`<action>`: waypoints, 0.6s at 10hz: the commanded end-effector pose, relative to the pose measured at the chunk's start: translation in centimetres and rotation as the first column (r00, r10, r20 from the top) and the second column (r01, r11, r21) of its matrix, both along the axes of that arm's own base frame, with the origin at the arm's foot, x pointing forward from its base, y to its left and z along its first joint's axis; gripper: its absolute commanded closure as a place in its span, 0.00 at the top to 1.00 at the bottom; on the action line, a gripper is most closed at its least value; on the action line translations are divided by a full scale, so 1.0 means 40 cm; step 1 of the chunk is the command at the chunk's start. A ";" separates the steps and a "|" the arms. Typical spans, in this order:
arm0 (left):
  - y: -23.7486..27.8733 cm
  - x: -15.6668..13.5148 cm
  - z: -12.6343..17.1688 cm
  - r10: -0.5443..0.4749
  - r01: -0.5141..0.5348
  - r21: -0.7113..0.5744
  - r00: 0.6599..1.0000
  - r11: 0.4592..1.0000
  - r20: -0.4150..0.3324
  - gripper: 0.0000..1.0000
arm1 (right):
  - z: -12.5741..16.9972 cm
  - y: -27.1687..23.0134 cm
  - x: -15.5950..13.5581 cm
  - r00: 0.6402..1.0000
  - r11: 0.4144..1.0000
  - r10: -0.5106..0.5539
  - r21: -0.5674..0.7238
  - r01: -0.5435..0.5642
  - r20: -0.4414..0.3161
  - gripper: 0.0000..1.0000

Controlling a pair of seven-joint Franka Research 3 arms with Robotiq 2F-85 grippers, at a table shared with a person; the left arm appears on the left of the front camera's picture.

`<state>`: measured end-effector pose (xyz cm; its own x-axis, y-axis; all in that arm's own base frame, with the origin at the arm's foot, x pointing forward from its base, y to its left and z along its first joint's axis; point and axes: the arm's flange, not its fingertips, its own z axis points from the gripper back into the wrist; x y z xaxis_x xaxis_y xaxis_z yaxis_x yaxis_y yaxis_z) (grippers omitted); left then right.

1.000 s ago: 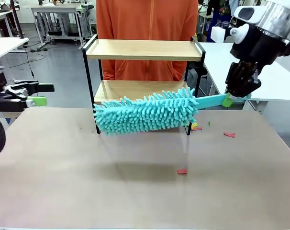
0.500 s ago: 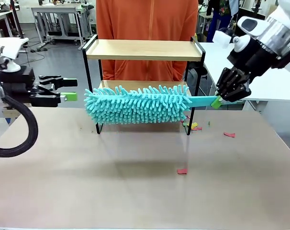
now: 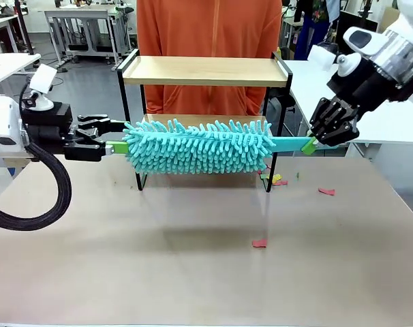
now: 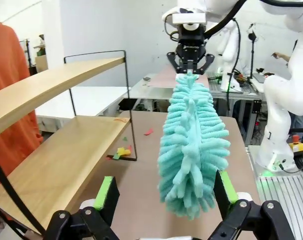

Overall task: Clean the shelf.
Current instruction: Hand the Duster back to the human.

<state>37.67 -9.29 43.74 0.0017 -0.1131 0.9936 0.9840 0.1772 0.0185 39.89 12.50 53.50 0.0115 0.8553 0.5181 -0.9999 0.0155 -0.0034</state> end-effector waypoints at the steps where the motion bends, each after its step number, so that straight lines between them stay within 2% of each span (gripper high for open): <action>1: 0.007 -0.188 -0.052 -0.038 0.037 -0.005 0.999 0.999 -0.016 1.00 | 0.003 0.002 -0.002 1.000 1.000 -0.005 -0.001 0.005 -0.006 0.13; 6: -0.080 -0.167 -0.075 -0.078 0.077 -0.019 0.994 0.997 -0.070 1.00 | 0.003 0.002 -0.002 1.000 1.000 -0.005 -0.001 0.005 -0.006 0.13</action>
